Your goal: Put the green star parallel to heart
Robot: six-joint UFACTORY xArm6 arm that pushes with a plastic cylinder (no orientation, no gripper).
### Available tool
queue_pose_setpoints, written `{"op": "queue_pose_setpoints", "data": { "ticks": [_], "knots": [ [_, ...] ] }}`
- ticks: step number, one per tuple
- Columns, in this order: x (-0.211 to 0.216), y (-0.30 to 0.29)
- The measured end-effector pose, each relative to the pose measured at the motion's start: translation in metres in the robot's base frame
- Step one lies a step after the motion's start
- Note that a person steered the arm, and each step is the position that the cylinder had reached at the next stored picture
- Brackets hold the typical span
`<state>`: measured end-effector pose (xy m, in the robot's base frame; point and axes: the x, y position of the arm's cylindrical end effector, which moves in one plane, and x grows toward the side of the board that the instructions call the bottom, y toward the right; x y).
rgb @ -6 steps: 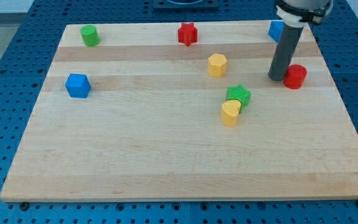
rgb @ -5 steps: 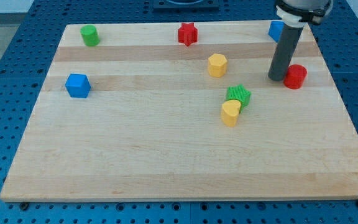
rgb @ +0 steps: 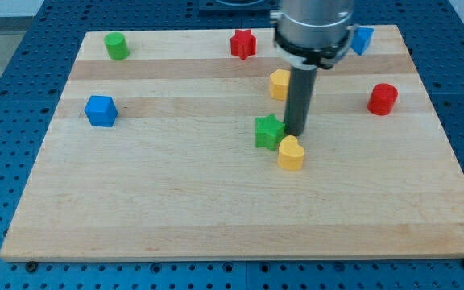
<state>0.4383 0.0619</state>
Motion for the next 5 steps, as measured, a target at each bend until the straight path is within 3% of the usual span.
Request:
{"op": "queue_pose_setpoints", "data": {
  "ticks": [2, 5],
  "knots": [
    [0.001, -0.058],
    [0.045, -0.07]
  ]
}}
